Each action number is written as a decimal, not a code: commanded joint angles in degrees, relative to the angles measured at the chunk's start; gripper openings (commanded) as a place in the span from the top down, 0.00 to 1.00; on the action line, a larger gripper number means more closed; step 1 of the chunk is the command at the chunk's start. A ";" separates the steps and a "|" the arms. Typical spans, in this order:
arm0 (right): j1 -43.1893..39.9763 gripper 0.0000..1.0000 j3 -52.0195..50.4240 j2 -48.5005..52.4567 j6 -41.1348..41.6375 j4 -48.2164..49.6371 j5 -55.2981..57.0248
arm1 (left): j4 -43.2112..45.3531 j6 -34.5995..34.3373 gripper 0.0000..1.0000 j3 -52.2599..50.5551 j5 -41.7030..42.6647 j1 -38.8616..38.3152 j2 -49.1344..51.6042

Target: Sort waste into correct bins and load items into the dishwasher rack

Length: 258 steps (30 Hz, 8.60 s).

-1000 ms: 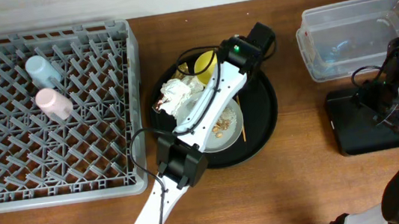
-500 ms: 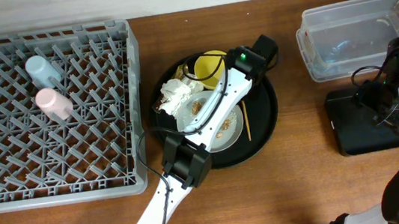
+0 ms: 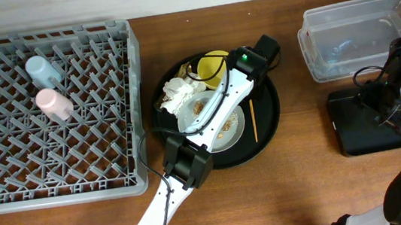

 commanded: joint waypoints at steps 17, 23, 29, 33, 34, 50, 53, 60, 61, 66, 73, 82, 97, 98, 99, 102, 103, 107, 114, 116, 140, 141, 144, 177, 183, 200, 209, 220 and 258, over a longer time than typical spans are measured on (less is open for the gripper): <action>-0.37 0.02 0.76 0.26 0.68 -0.07 0.94 | -4.46 -12.24 0.72 8.59 6.49 -2.71 1.14; -0.37 0.02 0.76 0.26 0.68 -0.07 0.94 | -4.68 -12.46 0.78 8.59 2.01 -2.91 3.45; -0.37 0.02 0.74 0.26 0.68 -0.07 0.94 | -4.94 -12.46 0.77 8.59 0.98 -3.02 3.74; -0.37 0.02 0.74 0.26 0.68 -0.07 0.94 | -4.74 -13.53 0.77 8.57 0.94 -4.15 5.03; -0.37 0.02 0.76 0.26 0.68 -0.07 0.94 | -4.68 -13.53 0.77 8.57 1.20 -4.31 5.84; -0.37 0.02 0.76 0.26 0.68 -0.04 0.94 | -6.12 -13.46 0.99 9.68 1.57 -4.24 2.23; -0.37 0.02 0.74 0.26 0.68 -0.07 0.94 | -6.64 -13.46 0.99 9.68 1.60 -4.11 -1.31; -0.37 0.02 0.76 0.26 0.70 -0.07 0.94 | -9.11 -10.36 0.99 9.68 3.96 -0.66 -9.99; -0.37 0.02 0.76 0.26 0.68 -0.07 0.94 | -9.33 -10.03 0.99 9.68 3.96 0.79 -11.43; -0.37 0.02 0.76 0.26 0.68 -0.07 0.94 | -11.15 -0.07 0.99 9.68 3.50 15.08 -17.90; -0.37 0.02 0.76 0.26 0.68 -0.07 0.94 | -14.36 13.40 1.00 8.63 7.06 36.41 -17.57; -0.37 0.02 0.76 0.26 0.68 -0.07 0.94 | -13.51 29.51 0.95 8.59 21.18 41.79 -11.39; -0.37 0.01 0.76 0.26 0.68 -0.07 0.94 | -14.93 20.79 0.72 8.59 18.56 41.90 -9.33; -0.37 0.02 0.76 0.26 0.68 -0.07 0.94 | -14.99 20.79 0.36 8.59 18.56 41.90 -9.33; -0.37 0.02 0.76 0.26 0.68 -0.07 0.94 | -14.99 20.79 0.24 8.59 18.56 41.92 -9.33; -0.37 0.02 0.76 0.26 0.68 -0.07 0.94 | -14.99 20.76 0.22 8.72 18.58 41.90 -9.79; -0.37 0.02 0.76 0.26 0.68 -0.07 0.94 | -14.99 20.76 0.23 8.72 18.62 41.90 -10.16; -0.37 0.02 0.76 0.26 0.68 -0.07 0.94 | -14.99 20.76 0.23 8.72 29.16 41.90 -17.16; -0.37 0.02 0.76 0.26 0.68 -0.07 0.94 | -14.99 14.56 0.17 8.70 30.18 41.83 -37.27; -0.37 0.02 0.74 0.26 0.68 -0.07 0.94 | -14.99 12.00 0.01 8.26 24.61 42.42 -41.72; 6.05 0.02 2.03 -5.29 -11.52 -0.39 -42.45 | -14.97 -0.83 0.01 -38.97 8.72 73.50 -61.44; 8.92 0.02 3.50 -7.50 -12.68 -0.09 -42.42 | -14.97 -0.81 0.01 -38.97 8.72 73.50 -61.44; 25.07 0.02 11.34 -11.74 -14.71 4.46 -39.17 | -14.97 -0.81 0.01 -38.97 8.72 73.50 -61.44; 58.18 0.77 55.47 48.68 -18.86 14.12 -4.20 | -14.97 -0.83 0.01 -38.97 8.72 73.50 -61.44; 57.72 0.96 73.99 48.68 -17.51 -0.17 -4.44 | -14.97 -0.81 0.01 -38.97 8.72 73.50 -61.44; 13.97 0.96 98.77 48.28 -15.87 -20.72 -5.33 | -14.97 -0.83 0.01 -38.97 8.72 73.50 -61.44; 12.44 0.02 88.78 47.01 -15.89 -17.64 -6.29 | -14.97 -0.83 0.01 -38.97 8.72 73.50 -61.44; 52.06 0.02 92.02 47.06 12.11 -19.04 -8.48 | -14.97 -0.81 0.01 -38.97 8.72 73.50 -61.44; 52.26 0.96 92.15 55.80 22.40 -14.47 -17.64 | -14.97 -0.81 0.01 -38.97 8.72 73.50 -61.44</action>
